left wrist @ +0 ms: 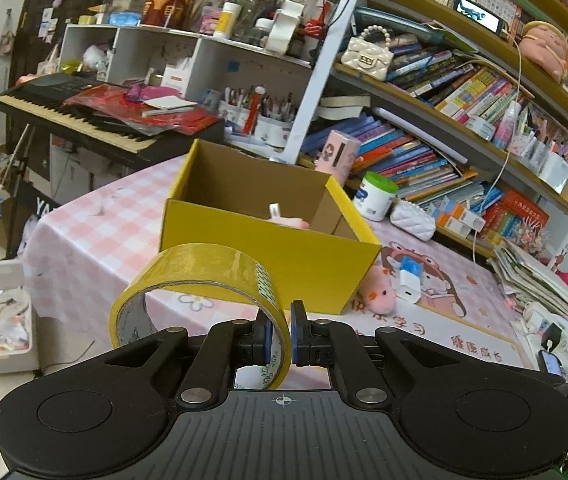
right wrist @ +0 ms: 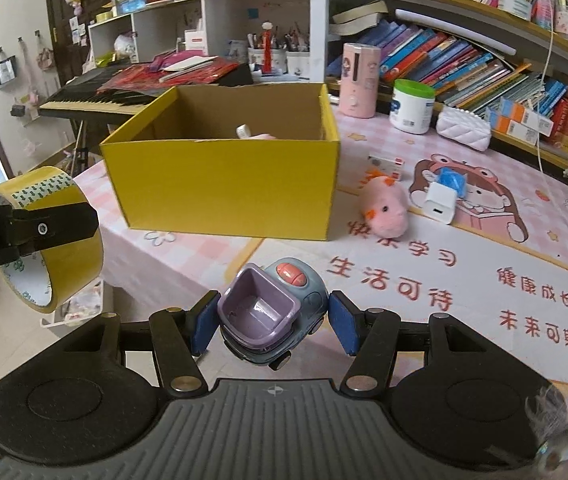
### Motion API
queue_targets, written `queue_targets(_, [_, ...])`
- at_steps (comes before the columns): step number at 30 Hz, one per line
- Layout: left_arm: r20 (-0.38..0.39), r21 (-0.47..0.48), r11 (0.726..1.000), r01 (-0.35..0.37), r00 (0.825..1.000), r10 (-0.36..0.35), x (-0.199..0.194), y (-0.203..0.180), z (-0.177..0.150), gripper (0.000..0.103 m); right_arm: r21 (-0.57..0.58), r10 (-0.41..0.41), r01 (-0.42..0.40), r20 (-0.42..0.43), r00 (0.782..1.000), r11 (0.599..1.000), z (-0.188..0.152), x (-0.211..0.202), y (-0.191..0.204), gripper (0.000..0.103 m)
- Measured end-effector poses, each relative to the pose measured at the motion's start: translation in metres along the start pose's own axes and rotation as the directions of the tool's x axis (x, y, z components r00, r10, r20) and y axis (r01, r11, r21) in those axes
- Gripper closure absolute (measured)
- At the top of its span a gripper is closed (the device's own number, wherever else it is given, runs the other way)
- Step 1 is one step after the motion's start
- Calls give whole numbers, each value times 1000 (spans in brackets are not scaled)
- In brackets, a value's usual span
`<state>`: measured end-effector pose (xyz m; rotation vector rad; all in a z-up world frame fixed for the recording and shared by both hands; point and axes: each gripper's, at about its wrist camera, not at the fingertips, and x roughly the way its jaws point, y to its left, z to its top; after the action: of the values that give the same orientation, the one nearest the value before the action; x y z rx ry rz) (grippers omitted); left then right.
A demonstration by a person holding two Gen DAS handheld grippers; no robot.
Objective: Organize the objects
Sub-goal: 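Lift the toy car and tape roll and carry both toward the yellow box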
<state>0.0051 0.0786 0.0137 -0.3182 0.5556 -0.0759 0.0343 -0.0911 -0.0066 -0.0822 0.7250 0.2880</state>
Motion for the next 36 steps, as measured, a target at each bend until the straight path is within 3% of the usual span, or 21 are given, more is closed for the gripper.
queue_targets(15, [24,-12,1000,-6,1000,7,-15,18,0,96,-20,9,-9,14,1000,1000,-1,-7,24,47])
queue_targets(36, [36,-10,1000,18,999,-18,-23,19,1,96,-24,-3,3,22,1000,1000,-1,-16,27,47])
